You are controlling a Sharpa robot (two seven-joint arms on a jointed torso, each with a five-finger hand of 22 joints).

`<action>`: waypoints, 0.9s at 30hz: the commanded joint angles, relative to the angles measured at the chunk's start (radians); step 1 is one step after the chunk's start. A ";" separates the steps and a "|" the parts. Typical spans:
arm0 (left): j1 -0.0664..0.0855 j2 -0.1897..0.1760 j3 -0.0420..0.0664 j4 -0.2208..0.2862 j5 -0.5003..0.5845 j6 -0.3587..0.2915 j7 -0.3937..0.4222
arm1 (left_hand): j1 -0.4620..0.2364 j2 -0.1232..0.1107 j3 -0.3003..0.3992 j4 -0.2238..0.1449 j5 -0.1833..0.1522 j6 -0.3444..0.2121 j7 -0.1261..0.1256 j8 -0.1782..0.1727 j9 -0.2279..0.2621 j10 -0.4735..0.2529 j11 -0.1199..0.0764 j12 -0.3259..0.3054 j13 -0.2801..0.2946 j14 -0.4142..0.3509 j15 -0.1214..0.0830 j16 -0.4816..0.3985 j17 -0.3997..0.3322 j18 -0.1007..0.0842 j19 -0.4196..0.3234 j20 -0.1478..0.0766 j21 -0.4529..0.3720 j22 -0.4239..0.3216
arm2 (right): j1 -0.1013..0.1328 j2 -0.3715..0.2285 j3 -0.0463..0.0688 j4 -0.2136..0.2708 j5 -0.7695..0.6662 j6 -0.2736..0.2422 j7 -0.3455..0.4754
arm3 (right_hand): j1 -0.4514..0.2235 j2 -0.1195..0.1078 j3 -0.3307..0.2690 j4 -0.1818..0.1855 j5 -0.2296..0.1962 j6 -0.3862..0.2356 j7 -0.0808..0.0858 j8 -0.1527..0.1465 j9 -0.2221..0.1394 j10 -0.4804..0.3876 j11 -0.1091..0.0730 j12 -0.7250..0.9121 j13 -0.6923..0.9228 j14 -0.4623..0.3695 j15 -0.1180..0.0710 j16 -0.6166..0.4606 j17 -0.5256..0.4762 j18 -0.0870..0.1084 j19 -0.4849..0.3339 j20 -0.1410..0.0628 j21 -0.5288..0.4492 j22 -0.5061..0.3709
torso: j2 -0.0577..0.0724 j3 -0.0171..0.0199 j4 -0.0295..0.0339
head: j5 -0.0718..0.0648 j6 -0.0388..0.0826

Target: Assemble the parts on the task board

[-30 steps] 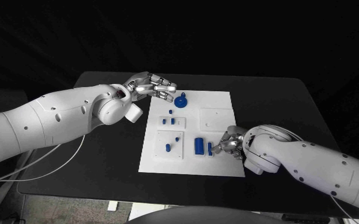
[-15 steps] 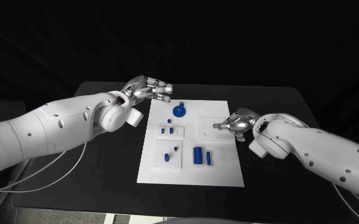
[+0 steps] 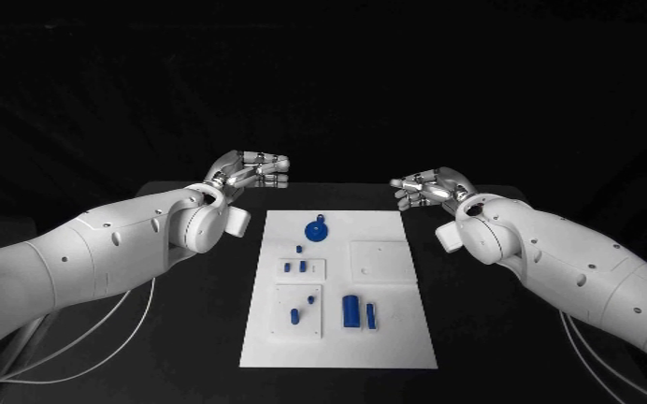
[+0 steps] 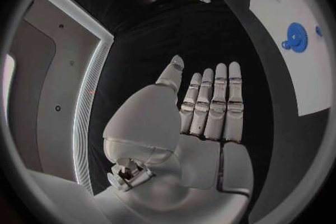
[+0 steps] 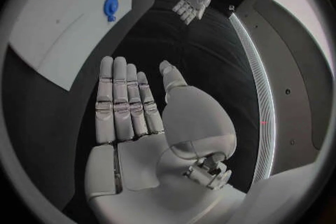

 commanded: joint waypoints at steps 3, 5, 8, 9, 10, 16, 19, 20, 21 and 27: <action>-0.001 0.033 0.002 -0.053 0.082 -0.019 0.047 | -0.004 0.007 0.002 -0.004 0.000 -0.025 -0.008 -0.001 -0.003 -0.061 0.005 -0.002 -0.001 -0.056 0.010 -0.005 -0.010 0.024 -0.027 0.025 -0.027 -0.017 | 0.002 0.029 0.019 -0.064 0.223 -0.019 0.194 | -0.012 -0.009 0.083 -0.051 -0.013 -0.127 0.019 -0.006 -0.008 -0.060 0.050 -0.104 -0.191 -0.028 0.057 -0.141 -0.420 0.045 -0.066 0.089 0.004 -0.427 | -0.012 0.0055 -0.0034 | -0.001 0.036; -0.003 0.042 0.003 -0.069 0.089 -0.022 0.048 | -0.006 0.004 0.001 -0.007 0.000 -0.095 -0.011 -0.004 -0.006 -0.094 0.003 -0.002 -0.002 -0.076 0.010 -0.005 -0.010 0.031 -0.040 0.039 -0.043 -0.030 | 0.003 0.034 0.023 -0.077 0.240 -0.016 0.206 | -0.025 -0.014 0.105 -0.063 -0.018 -0.131 0.017 -0.008 -0.009 -0.073 0.052 -0.105 -0.186 -0.050 0.058 -0.145 -0.422 0.052 -0.068 0.099 0.011 -0.526 | -0.014 0.0073 -0.0029 | -0.002 0.040; -0.002 0.041 0.002 -0.069 0.044 -0.009 0.018 | -0.402 -0.061 0.042 0.070 -0.119 -1.004 -0.134 -0.065 -0.065 -1.095 -0.127 -0.062 -0.059 -0.397 -0.113 -0.065 -0.073 -0.047 -1.008 -0.103 -0.169 -0.196 | 0.003 0.033 0.024 -0.076 0.150 -0.013 0.121 | -0.386 -0.057 0.077 0.080 -0.386 -1.022 -0.133 -0.064 -0.066 -0.377 -0.105 -0.166 -0.244 -0.372 -0.082 -0.209 -0.483 -0.077 -1.055 -0.060 -0.062 -0.646 | -0.010 0.0049 -0.0024 | -0.001 0.034; -0.003 0.041 0.002 -0.067 0.045 -0.011 0.018 | -0.417 -0.061 0.042 0.070 -0.119 -1.004 -0.134 -0.065 -0.065 -1.095 -0.127 -0.062 -0.059 -0.412 -0.113 -0.065 -0.073 -0.047 -1.008 -0.103 -0.169 -0.196 | 0.003 0.033 0.023 -0.074 0.151 -0.015 0.122 | -0.404 -0.057 0.077 0.080 -0.386 -1.022 -0.133 -0.064 -0.066 -0.391 -0.105 -0.166 -0.244 -0.388 -0.082 -0.209 -0.483 -0.077 -1.055 -0.060 -0.062 -0.646 | -0.011 0.0049 -0.0022 | -0.002 0.035; -0.004 0.040 0.003 -0.063 0.045 -0.015 0.019 | -0.446 -0.061 0.042 0.070 -0.119 -1.004 -0.134 -0.065 -0.065 -1.095 -0.127 -0.062 -0.059 -0.435 -0.113 -0.065 -0.073 -0.047 -1.008 -0.103 -0.169 -0.196 | 0.004 0.031 0.020 -0.070 0.155 -0.019 0.125 | -0.430 -0.057 0.077 0.080 -0.386 -1.022 -0.133 -0.064 -0.066 -1.096 -0.105 -0.166 -0.244 -0.411 -0.082 -0.209 -0.483 -0.077 -1.055 -0.060 -0.062 -0.646 | -0.013 0.0049 -0.0019 | -0.003 0.035; -0.027 0.024 0.018 0.004 0.052 -0.090 0.030 | -1.339 -0.061 0.042 0.070 -0.119 -1.004 -0.134 -0.065 -0.065 -1.095 -0.127 -0.062 -0.059 -1.138 -0.113 -0.065 -0.073 -0.047 -1.008 -0.103 -0.169 -0.196 | 0.013 0.006 -0.026 0.005 0.223 -0.091 0.173 | -1.234 -0.057 0.077 0.080 -0.386 -1.022 -0.133 -0.064 -0.066 -1.096 -0.105 -0.166 -0.244 -1.131 -0.082 -0.209 -0.483 -0.077 -1.055 -0.060 -0.062 -0.646 | -0.051 0.0054 0.0044 | -0.021 0.047; -0.046 0.011 0.030 0.060 0.058 -0.152 0.039 | -1.339 -0.061 0.042 0.070 -0.119 -1.004 -0.134 -0.065 -0.065 -1.095 -0.127 -0.062 -0.059 -1.138 -0.113 -0.065 -0.073 -0.047 -1.008 -0.103 -0.169 -0.196 | 0.021 -0.016 -0.063 0.067 0.280 -0.151 0.213 | -1.234 -0.057 0.077 0.080 -0.386 -1.022 -0.133 -0.064 -0.066 -1.096 -0.105 -0.166 -0.244 -1.131 -0.082 -0.209 -0.483 -0.077 -1.055 -0.060 -0.062 -0.646 | -0.074 0.0056 0.0083 | -0.032 0.054; -0.053 0.006 0.034 0.082 0.060 -0.176 0.042 | -1.339 -0.061 0.042 0.070 -0.119 -1.004 -0.134 -0.065 -0.065 -1.095 -0.127 -0.062 -0.059 -1.138 -0.113 -0.065 -0.073 -0.047 -1.008 -0.103 -0.169 -0.196 | 0.024 -0.024 -0.078 0.091 0.302 -0.175 0.229 | -1.234 -0.057 0.077 0.080 -0.386 -1.022 -0.133 -0.064 -0.066 -1.096 -0.105 -0.166 -0.244 -1.131 -0.082 -0.209 -0.483 -0.077 -1.055 -0.060 -0.062 -0.646 | -0.080 0.0057 0.0092 | -0.035 0.056; -0.062 0.000 0.040 0.106 0.062 -0.203 0.046 | -1.339 -0.061 0.042 0.070 -0.119 -1.004 -0.134 -0.065 -0.065 -1.095 -0.127 -0.062 -0.059 -1.138 -0.113 -0.065 -0.073 -0.047 -1.008 -0.103 -0.169 -0.196 | 0.028 -0.033 -0.095 0.118 0.326 -0.200 0.246 | -1.234 -0.057 0.077 0.080 -0.386 -1.022 -0.133 -0.064 -0.066 -1.096 -0.105 -0.166 -0.244 -1.131 -0.082 -0.209 -0.483 -0.077 -1.055 -0.060 -0.062 -0.646 | -0.085 0.0057 0.0101 | -0.037 0.058; -0.122 -0.041 0.078 0.283 0.080 -0.398 0.074 | -1.339 -0.061 0.042 0.070 -0.119 -1.004 -0.134 -0.065 -0.065 -1.095 -0.127 -0.062 -0.059 -1.138 -0.113 -0.065 -0.073 -0.047 -1.008 -0.103 -0.169 -0.196 | 0.053 -0.099 -0.213 0.311 0.502 -0.387 0.370 | -1.234 -0.057 0.077 0.080 -0.386 -1.022 -0.133 -0.064 -0.066 -1.096 -0.105 -0.166 -0.244 -1.131 -0.082 -0.209 -0.483 -0.077 -1.055 -0.060 -0.062 -0.646 | -0.095 0.0058 0.0117 | -0.042 0.061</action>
